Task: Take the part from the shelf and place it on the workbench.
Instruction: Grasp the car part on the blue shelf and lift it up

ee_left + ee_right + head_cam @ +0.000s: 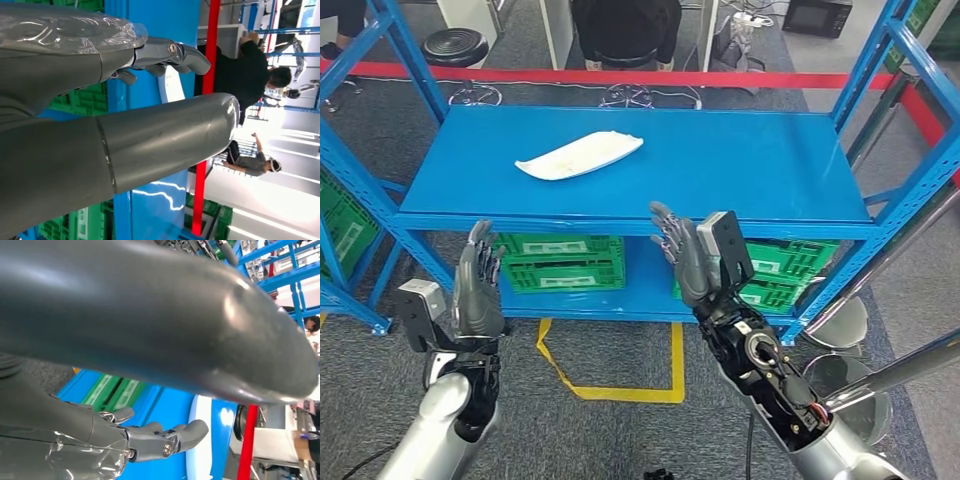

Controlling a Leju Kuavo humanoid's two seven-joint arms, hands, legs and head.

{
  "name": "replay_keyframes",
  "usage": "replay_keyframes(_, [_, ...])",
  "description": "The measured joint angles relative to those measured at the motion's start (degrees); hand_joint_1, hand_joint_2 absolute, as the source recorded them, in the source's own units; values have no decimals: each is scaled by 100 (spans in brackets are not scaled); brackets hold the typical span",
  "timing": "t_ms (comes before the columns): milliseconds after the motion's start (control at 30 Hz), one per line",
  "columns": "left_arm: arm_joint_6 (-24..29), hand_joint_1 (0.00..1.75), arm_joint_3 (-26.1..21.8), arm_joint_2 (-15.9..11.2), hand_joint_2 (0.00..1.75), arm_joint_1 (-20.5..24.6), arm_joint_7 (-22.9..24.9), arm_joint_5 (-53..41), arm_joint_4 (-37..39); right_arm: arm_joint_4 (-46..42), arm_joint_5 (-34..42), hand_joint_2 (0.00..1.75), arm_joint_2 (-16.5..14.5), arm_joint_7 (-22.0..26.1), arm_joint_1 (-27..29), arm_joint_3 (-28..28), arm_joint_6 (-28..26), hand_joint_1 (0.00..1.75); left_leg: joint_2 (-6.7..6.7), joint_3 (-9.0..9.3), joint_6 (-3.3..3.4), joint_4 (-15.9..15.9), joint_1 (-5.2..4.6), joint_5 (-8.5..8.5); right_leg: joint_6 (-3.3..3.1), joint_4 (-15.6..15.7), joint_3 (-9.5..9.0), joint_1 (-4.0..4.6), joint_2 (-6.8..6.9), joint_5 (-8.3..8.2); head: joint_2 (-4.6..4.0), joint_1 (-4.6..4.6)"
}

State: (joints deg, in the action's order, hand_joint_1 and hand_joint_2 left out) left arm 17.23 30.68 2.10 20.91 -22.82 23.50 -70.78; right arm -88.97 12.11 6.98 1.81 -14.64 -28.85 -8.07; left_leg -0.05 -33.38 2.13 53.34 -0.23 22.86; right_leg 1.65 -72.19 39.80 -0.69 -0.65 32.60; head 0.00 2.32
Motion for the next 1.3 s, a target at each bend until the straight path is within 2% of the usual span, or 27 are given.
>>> replay_keyframes(33, [-4,0,0,0,0,-8,0,0,3,8,0,0,-1,0,3,-1,0,0,0,33,-10,7,5,31,14,133,-13,-15,11,-168,0,16])
replay_keyframes(100, [-15,0,0,0,0,-13,-1,-1,4,19,0,0,-1,2,-3,1,0,0,-2,118,-46,33,16,110,29,892,-309,-41,47,-655,0,58])
replay_keyframes(133, [-17,0,0,-1,0,-9,-3,-1,5,21,0,0,-1,2,-7,1,0,0,-4,142,-71,56,12,147,28,1248,-476,-36,61,-812,0,73])
replay_keyframes(167, [-20,0,0,-1,0,-5,-5,-2,6,23,0,0,-1,3,-13,-1,1,0,-5,141,-97,81,6,172,5,1497,-597,-31,70,-876,0,85])
replay_keyframes(267, [-15,0,0,1,0,-6,-5,-8,7,26,0,0,0,7,-15,-3,16,0,11,99,-168,118,2,195,-95,1644,-677,-4,38,-813,0,53])
replay_keyframes(333, [-3,0,-1,-1,0,-4,-4,-15,3,23,0,0,1,14,-26,6,34,0,21,60,-228,261,15,295,-159,1666,-722,-11,17,-802,0,28])
replay_keyframes(400, [4,0,-2,-3,0,4,-4,-24,2,20,0,0,1,24,-41,6,53,0,18,-229,-286,843,27,554,-216,1682,-766,-24,11,-786,0,-30])
replay_keyframes(467, [7,0,-1,-7,0,-12,-1,-26,3,22,0,0,-1,28,-42,-2,61,0,17,-730,-315,1663,30,815,-249,1682,-777,-22,7,-763,0,-93])
replay_keyframes(500, [8,0,-1,-12,0,-28,2,-26,3,23,-3,0,-1,28,-40,-3,60,0,17,-908,-315,1893,31,832,-258,1682,-783,-20,1,-753,0,-103])
replay_keyframes(533, [9,0,-1,-18,0,-41,5,-26,3,25,-7,0,-1,28,-39,-4,60,0,17,-974,-305,1897,30,734,-261,1682,-796,-17,-8,-739,-1,-111])
replay_keyframes(567, [9,0,-1,-22,0,-47,8,-26,3,25,-11,0,-1,28,-39,-5,59,0,16,-903,-285,1647,29,530,-258,1682,-819,-16,-19,-723,-1,-116])
replay_keyframes(633, [9,0,-1,-27,0,-44,11,-26,3,25,-16,0,-1,28,-43,-7,59,0,7,-525,-228,776,17,72,-240,1682,-871,-8,-37,-678,-1,-123])
replay_keyframes(667, [9,0,-1,-27,0,-40,11,-26,3,25,-16,0,-1,28,-44,-7,58,0,0,-363,-206,425,4,-56,-222,1682,-887,-1,-46,-655,0,-128])
replay_keyframes(700, [8,0,-1,-27,0,-37,13,-26,2,25,-16,0,-1,28,-45,-8,58,0,-6,-265,-188,218,-10,-103,-198,1684,-895,5,-53,-635,0,-130])
replay_keyframes(733, [9,0,0,-28,0,-36,14,-27,2,25,-16,0,-1,28,-45,-9,58,0,-12,-230,-173,148,-24,-83,-171,1691,-898,9,-58,-620,0,-132])
replay_keyframes(800, [9,0,0,-27,0,-37,15,-28,1,23,-19,0,-1,28,-44,-9,57,0,-11,-202,-132,110,-19,-72,-111,1709,-912,5,-55,-588,0,-125])
replay_keyframes(867, [9,0,-1,-22,0,-32,15,-29,-1,21,-42,0,-1,27,-50,-7,54,0,-6,-128,-76,50,8,-63,-60,1510,-840,4,-18,-446,0,-98])
replay_keyframes(900, [8,0,-1,-18,0,-30,15,-30,-1,21,-59,0,-1,23,-52,-5,47,0,-2,-89,-50,28,19,-53,-44,1223,-710,4,2,-304,0,-70])
replay_keyframes(967, [-1,0,-1,-16,0,-33,19,-31,-1,21,-86,0,-1,4,-40,-5,26,0,4,-46,-14,26,17,-15,-17,399,-296,7,16,18,-1,-19])
replay_keyframes(1000, [-8,0,-1,-15,0,-41,21,-31,-1,21,-92,0,-1,-8,-25,-5,18,0,5,-26,-9,27,18,5,-3,72,-102,3,18,92,-1,1])
replay_keyframes(1033, [-16,0,-2,-15,0,-47,24,-31,-1,21,-95,0,-1,-18,-11,-6,13,0,3,-1,-10,29,19,27,8,-58,6,-5,20,55,-1,17])
replay_keyframes(1067, [-21,0,-2,-15,0,-52,26,-31,-1,21,-95,0,-1,-22,-4,-6,10,0,-1,34,-17,33,21,54,15,48,-2,-18,24,-98,-1,38])
replay_keyframes(1133, [-26,0,-2,-14,0,-54,30,-31,-1,21,-94,0,-1,-24,-3,-4,7,0,-10,125,-51,47,26,126,13,810,-302,-45,45,-589,0,90])
replay_keyframes(1167, [-25,0,-2,-14,0,-48,30,-31,0,21,-94,0,-1,-25,-5,-4,7,0,-15,156,-79,65,18,162,6,1193,-475,-42,55,-761,-1,109])
replay_keyframes(1200, [-25,0,-2,-14,0,-42,31,-31,0,20,-94,0,-1,-25,-8,-5,7,0,-17,162,-106,85,11,186,-16,1471,-610,-39,60,-838,-1,120])
replay_keyframes(1233, [-26,0,-2,-14,0,-37,32,-31,1,19,-94,0,-1,-25,-8,-8,7,0,-17,151,-133,98,6,197,-41,1599,-675,-28,57,-835,-1,113])
replay_keyframes(1300, [-26,0,-2,-13,0,-31,36,-31,0,17,-94,0,1,-25,-7,-7,7,0,-9,128,-184,107,6,203,-106,1654,-715,-12,32,-793,0,82])
